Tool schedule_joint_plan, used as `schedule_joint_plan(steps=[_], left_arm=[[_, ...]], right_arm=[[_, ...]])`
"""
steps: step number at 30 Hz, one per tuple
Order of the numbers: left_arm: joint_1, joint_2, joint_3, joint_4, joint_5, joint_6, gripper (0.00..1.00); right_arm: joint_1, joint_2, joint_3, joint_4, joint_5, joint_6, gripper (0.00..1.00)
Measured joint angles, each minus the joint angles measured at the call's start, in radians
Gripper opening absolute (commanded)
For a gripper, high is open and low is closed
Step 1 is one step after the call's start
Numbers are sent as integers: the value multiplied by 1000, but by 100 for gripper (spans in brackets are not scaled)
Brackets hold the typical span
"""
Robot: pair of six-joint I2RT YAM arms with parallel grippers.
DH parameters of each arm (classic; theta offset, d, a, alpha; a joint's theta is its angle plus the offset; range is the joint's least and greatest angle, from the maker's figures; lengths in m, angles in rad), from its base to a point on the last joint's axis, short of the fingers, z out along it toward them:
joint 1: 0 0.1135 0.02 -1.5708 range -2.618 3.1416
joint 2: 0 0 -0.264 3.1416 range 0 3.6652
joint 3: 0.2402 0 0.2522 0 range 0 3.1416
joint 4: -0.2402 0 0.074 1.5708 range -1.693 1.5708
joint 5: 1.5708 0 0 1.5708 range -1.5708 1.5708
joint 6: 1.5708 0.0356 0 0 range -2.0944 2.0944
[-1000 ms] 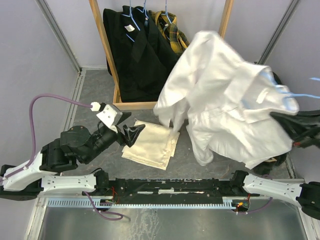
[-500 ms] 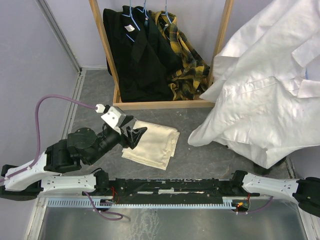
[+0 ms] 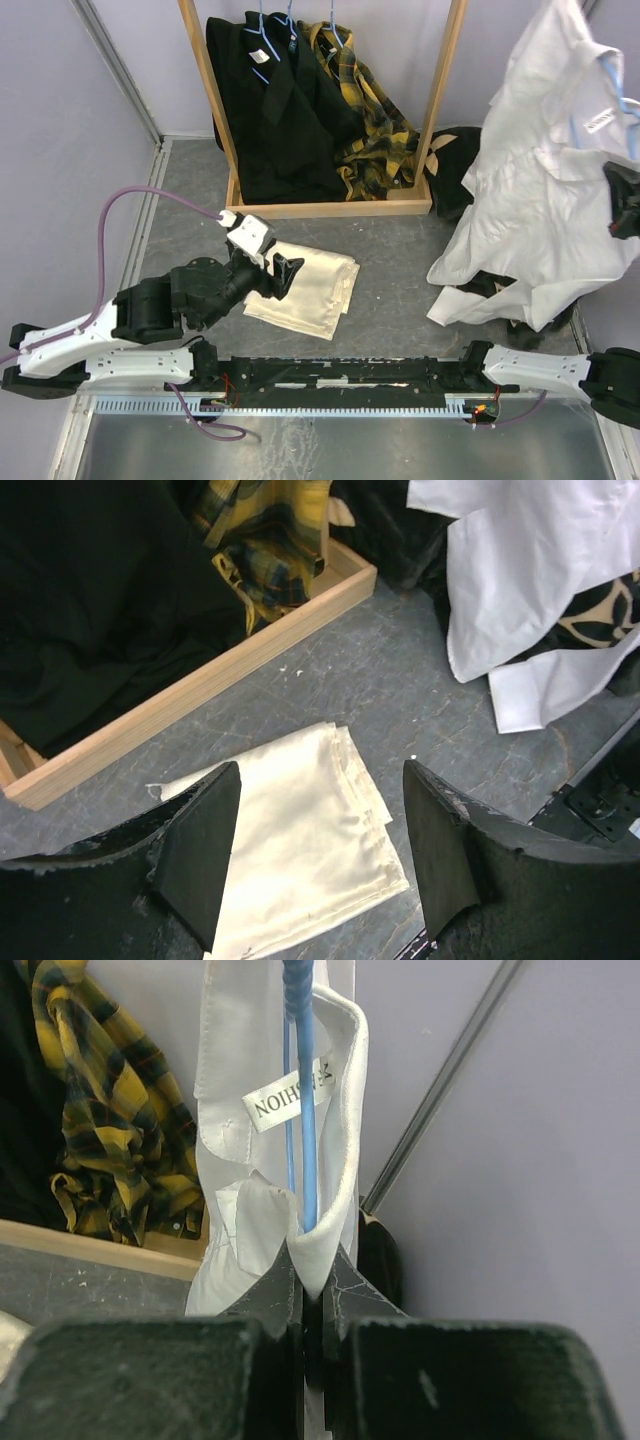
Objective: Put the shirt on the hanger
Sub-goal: Move the hanger to the clothesline.
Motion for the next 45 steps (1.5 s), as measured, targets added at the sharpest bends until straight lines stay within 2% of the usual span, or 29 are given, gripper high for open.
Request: schedule_joint_plan(steps=[8,10,16,21,24,32,37,45], left_arm=[[27,40,0,-57,-101,-88,71],[79,53,0,-64,-94,-97,71],[419,151,0,-46,50,-118,74],[511,275,46,0,24,-115,79],[550,344,141,73,-12,-95,83],[698,561,489,296,-33,-40,85],[781,668,562,415,-3,-40,85],[840,805,629,603,34,-34,84]], right_arm=[[0,115,-13,-61,-81,63,0],[0,124,-13,-78,-115,76,0],[0,90,-34,-121,-204,121,0],[0,1,-126,-155,-221,179,0],[0,-45,-210,-177,-237,217,0],[0,-173,-432,-205,-333,345,0],[0,-241,-576,-197,-402,410,0],[0,-261,-648,-168,-458,454,0]])
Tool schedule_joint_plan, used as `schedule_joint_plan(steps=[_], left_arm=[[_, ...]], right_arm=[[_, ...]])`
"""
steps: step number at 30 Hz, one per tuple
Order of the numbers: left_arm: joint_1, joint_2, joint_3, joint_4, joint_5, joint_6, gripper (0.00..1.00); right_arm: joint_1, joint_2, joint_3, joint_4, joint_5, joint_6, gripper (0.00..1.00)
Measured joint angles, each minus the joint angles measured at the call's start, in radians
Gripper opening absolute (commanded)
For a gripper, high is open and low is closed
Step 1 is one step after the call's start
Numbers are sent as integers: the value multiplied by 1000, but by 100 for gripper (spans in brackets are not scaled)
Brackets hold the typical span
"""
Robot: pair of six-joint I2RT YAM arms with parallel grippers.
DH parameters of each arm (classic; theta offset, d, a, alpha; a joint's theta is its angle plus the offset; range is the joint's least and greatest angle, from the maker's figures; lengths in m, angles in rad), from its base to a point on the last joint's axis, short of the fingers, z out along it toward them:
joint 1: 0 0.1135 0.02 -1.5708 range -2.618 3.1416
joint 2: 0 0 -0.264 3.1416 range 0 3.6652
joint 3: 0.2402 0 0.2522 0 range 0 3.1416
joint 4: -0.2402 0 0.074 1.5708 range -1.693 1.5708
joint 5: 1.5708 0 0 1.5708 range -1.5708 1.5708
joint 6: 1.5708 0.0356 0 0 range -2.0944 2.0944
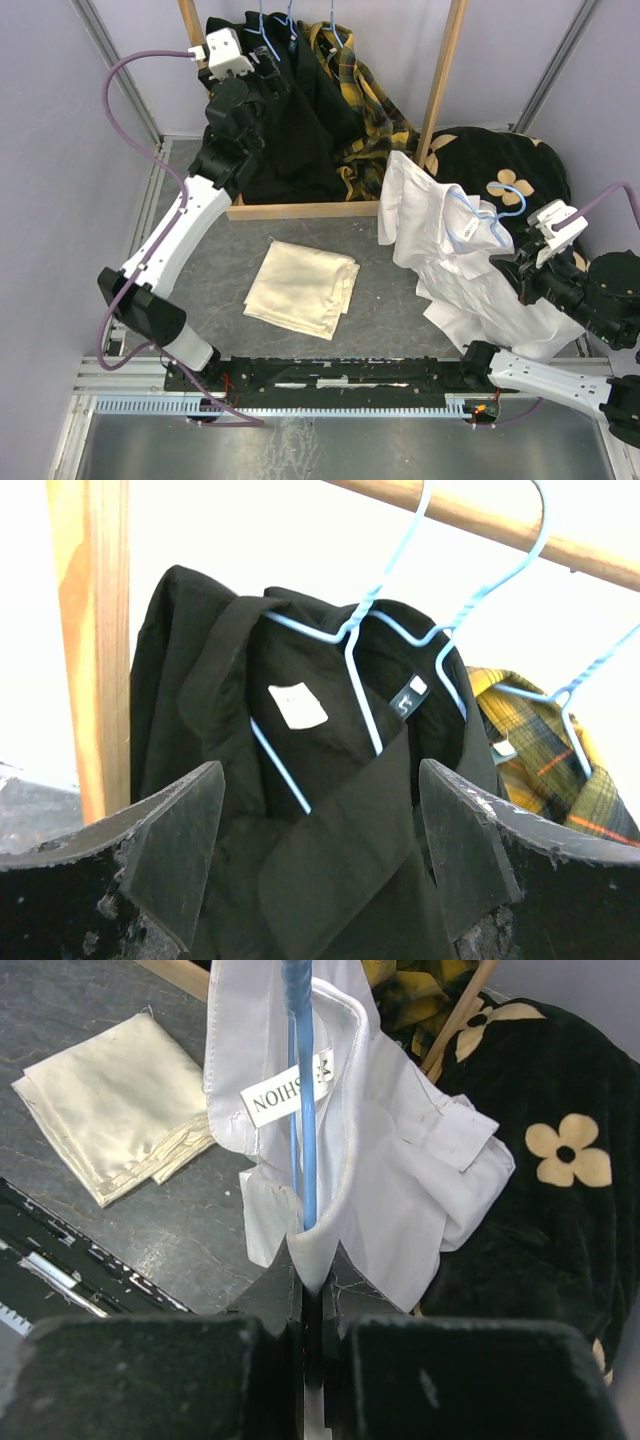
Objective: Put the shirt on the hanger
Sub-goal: Move the hanger to the clothesline.
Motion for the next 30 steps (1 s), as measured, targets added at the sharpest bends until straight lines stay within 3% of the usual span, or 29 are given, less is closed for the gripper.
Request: schedule_joint_plan(steps=[11,19,30], left_arm=[[23,180,114,81,10,63,83],[35,333,301,90,72,112,83],[38,480,473,50,147,134,72]], right_arm=[[0,-30,-37,9,-32,32,0],[0,-35,-71,16,-62,55,0],[0,-82,-88,15,-75,87,0]])
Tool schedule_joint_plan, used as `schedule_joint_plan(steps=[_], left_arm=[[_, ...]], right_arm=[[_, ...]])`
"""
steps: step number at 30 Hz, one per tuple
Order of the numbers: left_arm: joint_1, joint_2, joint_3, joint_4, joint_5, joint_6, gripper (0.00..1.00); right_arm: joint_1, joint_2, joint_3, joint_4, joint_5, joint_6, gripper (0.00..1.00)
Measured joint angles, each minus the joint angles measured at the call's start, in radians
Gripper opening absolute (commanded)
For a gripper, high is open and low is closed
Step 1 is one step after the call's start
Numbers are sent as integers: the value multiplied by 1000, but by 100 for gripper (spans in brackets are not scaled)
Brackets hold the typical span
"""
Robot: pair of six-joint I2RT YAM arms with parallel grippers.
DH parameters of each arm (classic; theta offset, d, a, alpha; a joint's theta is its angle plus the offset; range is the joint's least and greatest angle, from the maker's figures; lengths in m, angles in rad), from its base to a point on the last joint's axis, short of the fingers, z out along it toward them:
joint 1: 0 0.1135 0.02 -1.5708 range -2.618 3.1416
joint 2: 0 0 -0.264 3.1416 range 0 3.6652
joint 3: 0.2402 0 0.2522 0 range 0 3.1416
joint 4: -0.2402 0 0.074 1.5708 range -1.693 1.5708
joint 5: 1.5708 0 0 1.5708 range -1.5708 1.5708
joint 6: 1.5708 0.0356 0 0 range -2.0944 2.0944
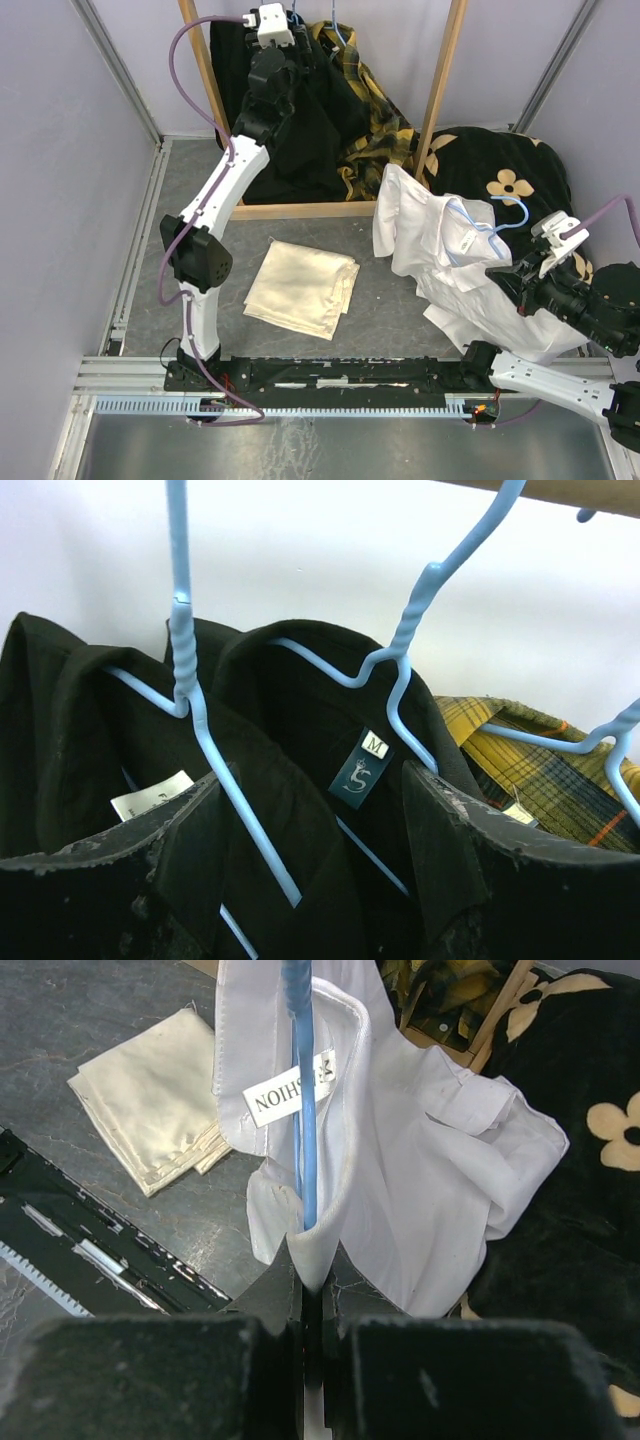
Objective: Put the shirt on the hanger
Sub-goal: Move the hanger to the clothesline.
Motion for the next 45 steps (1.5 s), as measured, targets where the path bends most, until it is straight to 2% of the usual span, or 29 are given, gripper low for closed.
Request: schedule_joint_plan(steps=[10,20,25,31,36,40,45], left_arm=[[-13,117,161,-50,104,-2,71],[-143,225,282,-42,97,-2,72],[-190,248,297,-32,95,-2,80],[-196,238,296,-55,76,0,88],[-198,119,209,-126,68,1,93],[-206,-101,26,-169,57,0,96],[-214,-432,-284,-166,57,-6,99]], right_arm=[[0,-19,-31,0,-3,25,0],[0,-43,-45,0,-3,51,0],[0,-50,-45,-2,2,63,0],[0,-43,-31,-19,12,67,0],[0,21,45,-26,-2,42,0],[0,86,64,4,-43,18,0],[0,171,77,51,-106,-2,0]])
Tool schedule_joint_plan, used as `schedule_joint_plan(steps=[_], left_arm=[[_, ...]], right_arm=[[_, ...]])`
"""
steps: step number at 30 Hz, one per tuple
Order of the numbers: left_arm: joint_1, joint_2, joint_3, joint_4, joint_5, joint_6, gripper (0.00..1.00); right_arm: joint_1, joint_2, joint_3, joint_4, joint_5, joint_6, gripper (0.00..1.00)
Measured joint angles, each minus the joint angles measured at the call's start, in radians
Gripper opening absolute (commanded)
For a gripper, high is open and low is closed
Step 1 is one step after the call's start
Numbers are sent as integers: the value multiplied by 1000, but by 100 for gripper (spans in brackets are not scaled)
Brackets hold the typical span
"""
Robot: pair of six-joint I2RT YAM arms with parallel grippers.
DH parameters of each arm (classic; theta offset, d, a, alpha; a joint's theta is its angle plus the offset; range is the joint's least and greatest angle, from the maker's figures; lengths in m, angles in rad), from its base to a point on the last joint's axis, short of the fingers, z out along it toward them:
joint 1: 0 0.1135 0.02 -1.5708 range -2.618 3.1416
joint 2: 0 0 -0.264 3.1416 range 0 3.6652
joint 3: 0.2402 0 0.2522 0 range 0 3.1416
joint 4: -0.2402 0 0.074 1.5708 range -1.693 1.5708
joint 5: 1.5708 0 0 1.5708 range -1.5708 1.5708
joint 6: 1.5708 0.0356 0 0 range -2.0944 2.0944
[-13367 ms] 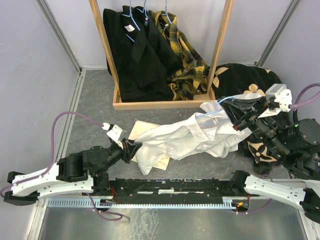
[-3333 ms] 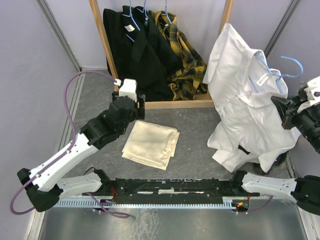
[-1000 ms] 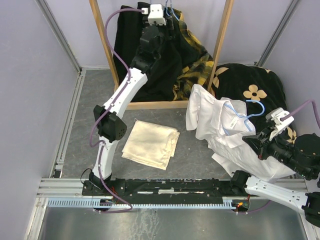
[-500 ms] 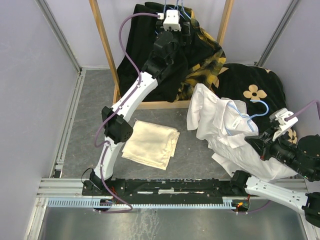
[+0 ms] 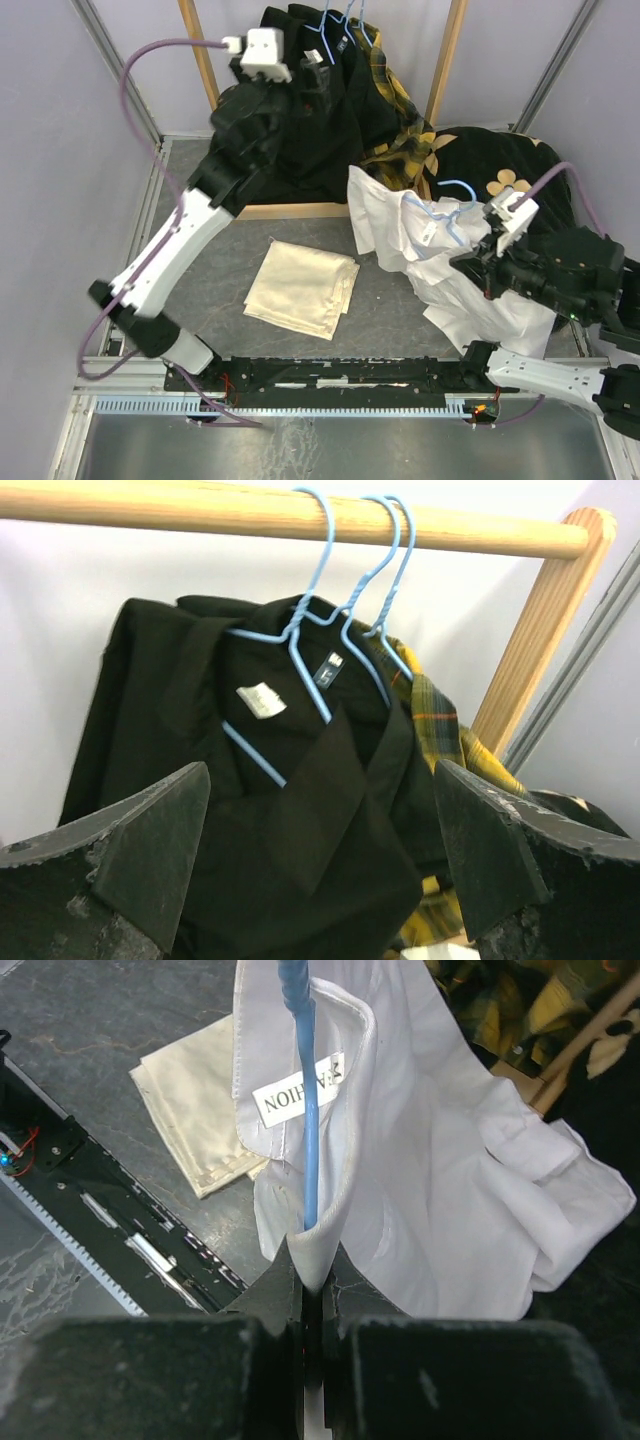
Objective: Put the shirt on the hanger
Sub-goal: Move the hanger to the clothesline, then adjust the hanger.
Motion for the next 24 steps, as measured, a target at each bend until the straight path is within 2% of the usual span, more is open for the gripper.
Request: schedule_joint_plan(steps=[6,12,20,24], left_arm=[[1,-291,-312,-33,14,-52,99],[1,-512,-540,-181,-36,-57,98],[1,-802,-634,-374,-116,-72,98],[1,-885,-634,-430,-134,-77,98]], right_arm=[[0,101,38,71,-85,-6,0],[0,225,163,107,-121,-10,0],[0,500,577,174,-92,-65,0],[0,659,800,220,-57,-109,0]])
